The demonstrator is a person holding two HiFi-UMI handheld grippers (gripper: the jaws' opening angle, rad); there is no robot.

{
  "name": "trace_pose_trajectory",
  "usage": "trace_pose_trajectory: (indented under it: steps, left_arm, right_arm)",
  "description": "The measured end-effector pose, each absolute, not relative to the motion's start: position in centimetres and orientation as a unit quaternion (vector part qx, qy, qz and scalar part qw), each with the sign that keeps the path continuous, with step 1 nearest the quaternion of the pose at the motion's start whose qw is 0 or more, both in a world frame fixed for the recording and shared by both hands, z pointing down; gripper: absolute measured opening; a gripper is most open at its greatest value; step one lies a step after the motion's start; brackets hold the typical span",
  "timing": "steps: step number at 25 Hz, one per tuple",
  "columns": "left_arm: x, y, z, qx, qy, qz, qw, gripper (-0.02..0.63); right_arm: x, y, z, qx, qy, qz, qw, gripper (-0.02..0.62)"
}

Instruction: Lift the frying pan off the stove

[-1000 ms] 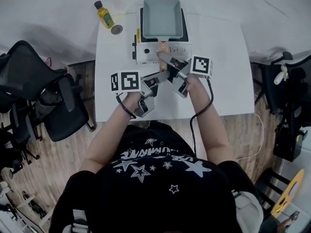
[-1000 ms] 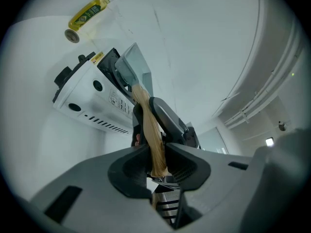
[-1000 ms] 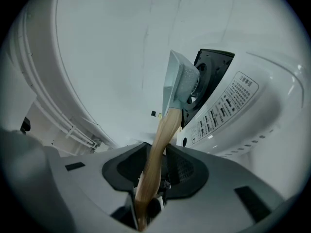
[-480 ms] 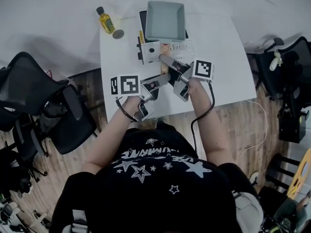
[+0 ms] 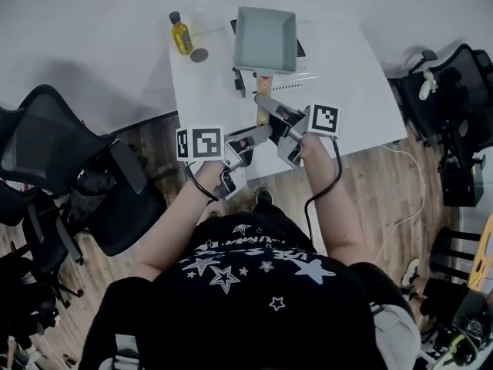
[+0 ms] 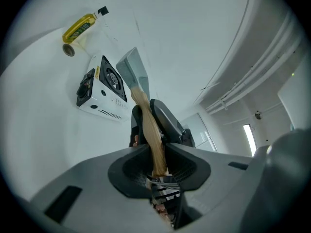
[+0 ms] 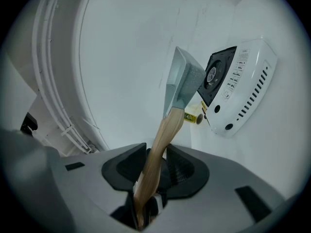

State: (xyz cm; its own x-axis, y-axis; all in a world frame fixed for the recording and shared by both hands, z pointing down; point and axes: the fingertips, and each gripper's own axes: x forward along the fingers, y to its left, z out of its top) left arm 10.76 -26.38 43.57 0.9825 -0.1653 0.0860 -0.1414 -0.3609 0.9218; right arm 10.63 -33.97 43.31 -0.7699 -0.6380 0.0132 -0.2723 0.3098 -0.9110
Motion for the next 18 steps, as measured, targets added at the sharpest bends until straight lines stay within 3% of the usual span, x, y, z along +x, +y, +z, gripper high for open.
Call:
trace_pose_trajectory:
  steps: [3,18]
  left_arm:
    - [7.3,-24.1,43.6,0.828,-0.083,-0.011,0.555,0.101]
    - [2.0,-19.3,44.2,0.822,-0.027,0.024,0.568,0.101]
  right_arm:
    - [7.1,-31.7,43.2,-0.294,0.792,-0.505,0.177,0.126]
    - [2.5,-26.9,43.7,-0.34,0.771,-0.497,0.206,0.127]
